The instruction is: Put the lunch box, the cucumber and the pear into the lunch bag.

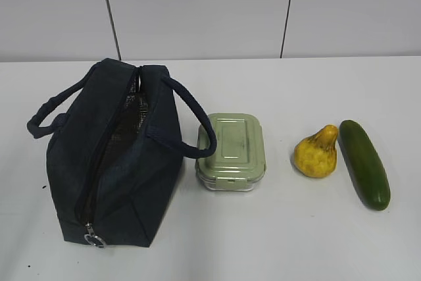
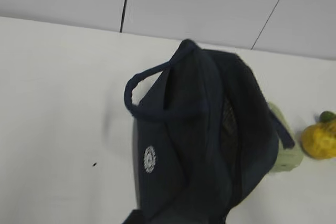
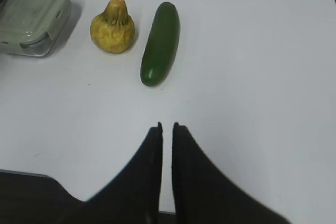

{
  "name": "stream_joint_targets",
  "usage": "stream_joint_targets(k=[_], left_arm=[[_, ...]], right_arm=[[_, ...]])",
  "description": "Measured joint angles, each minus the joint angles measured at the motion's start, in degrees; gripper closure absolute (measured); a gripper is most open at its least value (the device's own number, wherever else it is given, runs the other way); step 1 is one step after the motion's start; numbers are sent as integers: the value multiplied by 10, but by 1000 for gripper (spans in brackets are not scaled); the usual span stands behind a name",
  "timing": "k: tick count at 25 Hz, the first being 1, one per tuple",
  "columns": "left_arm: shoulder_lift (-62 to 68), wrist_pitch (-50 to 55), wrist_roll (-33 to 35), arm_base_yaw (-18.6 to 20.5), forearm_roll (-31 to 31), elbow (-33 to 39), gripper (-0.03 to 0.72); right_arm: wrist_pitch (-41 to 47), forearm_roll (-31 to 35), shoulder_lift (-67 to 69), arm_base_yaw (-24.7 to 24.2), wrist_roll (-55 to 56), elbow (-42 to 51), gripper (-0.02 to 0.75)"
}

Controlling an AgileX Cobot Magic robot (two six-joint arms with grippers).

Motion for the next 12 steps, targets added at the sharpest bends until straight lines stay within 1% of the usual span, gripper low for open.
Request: stream_joint_targets(k=[3, 7, 9, 10, 12], left_arm=[[89, -34, 12, -3, -16, -20, 452], [202, -52, 67, -17, -51, -46, 448], [259, -52, 108, -18, -89, -67, 445], [290, -49, 133, -19, -112, -76, 445], [343, -39, 171, -19, -144, -96, 445]], right_arm=[[-23, 0, 46, 0, 0, -12, 677], [-76, 0, 137, 0, 4, -38, 660], [-95, 0, 193, 0, 5, -48, 618], [-103, 2, 224, 0, 5, -52, 580], [-120, 12, 281, 0, 5, -57, 468]])
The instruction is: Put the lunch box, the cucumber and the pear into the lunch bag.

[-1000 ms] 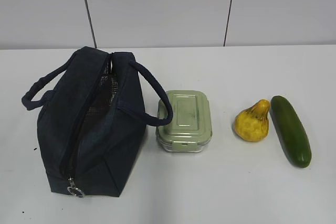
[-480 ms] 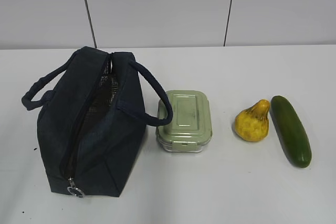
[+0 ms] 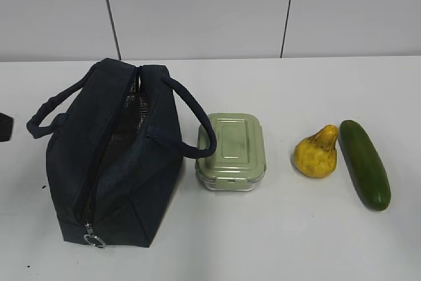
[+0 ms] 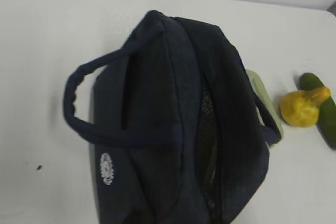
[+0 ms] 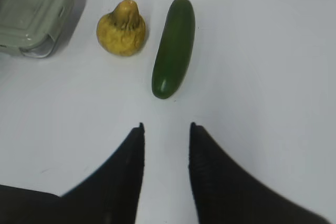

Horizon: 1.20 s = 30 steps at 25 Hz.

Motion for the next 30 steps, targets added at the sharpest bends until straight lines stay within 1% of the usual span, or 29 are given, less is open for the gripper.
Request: stream_joint_targets(k=[3, 5, 6, 9, 13, 20, 22, 23, 24, 26, 28, 30], left_arm=[[62, 2, 42, 0, -28, -16, 444], [91, 1, 71, 0, -50, -19, 444], [101, 1, 80, 0, -58, -19, 444], [122, 0, 102, 0, -73, -19, 444], [136, 1, 130, 0, -89, -20, 444], [186, -7, 152, 0, -90, -21, 449], [200, -8, 155, 0, -92, -21, 487], [208, -8, 156, 0, -94, -21, 533], [213, -10, 157, 0, -95, -21, 596], [220, -17, 164, 0, -103, -22, 671], [222, -26, 168, 0, -113, -22, 696], [222, -34, 171, 0, -119, -22, 701]], right_arm=[[-14, 7, 84, 0, 0, -5, 302], [-28, 8, 133, 0, 1, -6, 257], [-40, 8, 149, 0, 1, -6, 248], [-66, 19, 192, 0, 1, -11, 237], [-77, 31, 229, 0, 2, -41, 234], [-85, 31, 295, 0, 2, -101, 234], [-92, 22, 324, 0, 2, -111, 234], [-95, 15, 341, 0, 2, -117, 234], [-99, 8, 356, 0, 2, -123, 234], [-106, -4, 396, -5, 2, -139, 234], [-112, -4, 436, -18, 2, -158, 234], [-114, 12, 473, -38, 0, -179, 234]])
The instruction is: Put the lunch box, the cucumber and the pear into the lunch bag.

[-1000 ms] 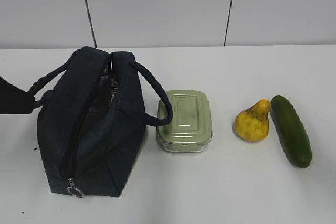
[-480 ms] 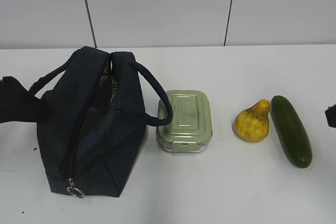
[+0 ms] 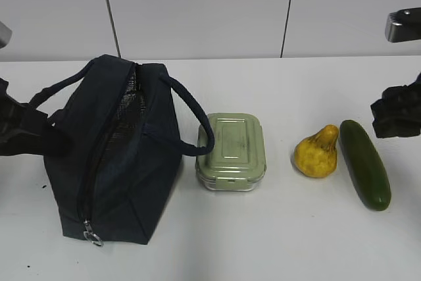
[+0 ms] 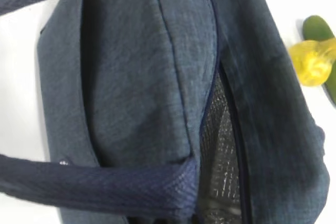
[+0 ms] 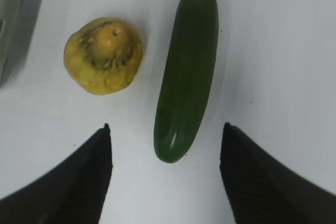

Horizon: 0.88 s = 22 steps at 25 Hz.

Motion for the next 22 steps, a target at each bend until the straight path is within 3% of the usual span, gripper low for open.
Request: stream_joint_targets(k=[5, 10, 22], left_arm=[[1, -7, 0, 0, -2, 0, 703], [1, -10, 3, 0, -2, 0, 703], [1, -16, 10, 0, -2, 0, 703]], right_arm=[[18, 29, 97, -52, -23, -59, 234], [61, 123, 207, -105, -101, -127, 234], [80, 141, 356, -111, -139, -261, 234]])
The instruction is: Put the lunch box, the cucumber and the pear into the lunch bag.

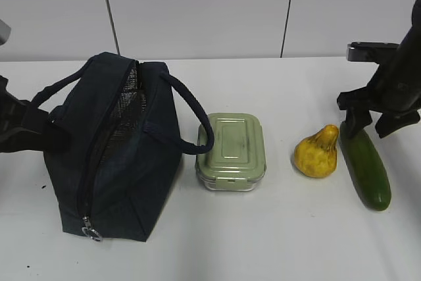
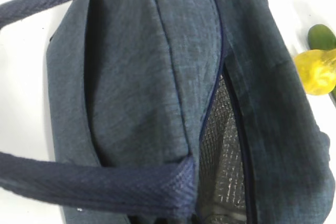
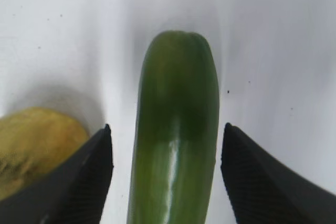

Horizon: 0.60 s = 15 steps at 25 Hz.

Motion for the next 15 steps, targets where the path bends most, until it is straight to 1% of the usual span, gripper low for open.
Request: stream_joint_targets(k=[7, 10, 13, 15], left_arm=[[0, 0, 0, 0, 0, 0, 703], [0, -1, 0, 0, 0, 0, 703], [0, -1, 0, 0, 0, 0, 703], [0, -1, 0, 0, 0, 0, 703]], right_arm=[[43, -21, 82, 0, 0, -76, 241], [50, -41, 92, 0, 5, -83, 310], [50, -53, 92, 0, 12, -84, 359], [50, -56, 81, 0, 14, -84, 361]])
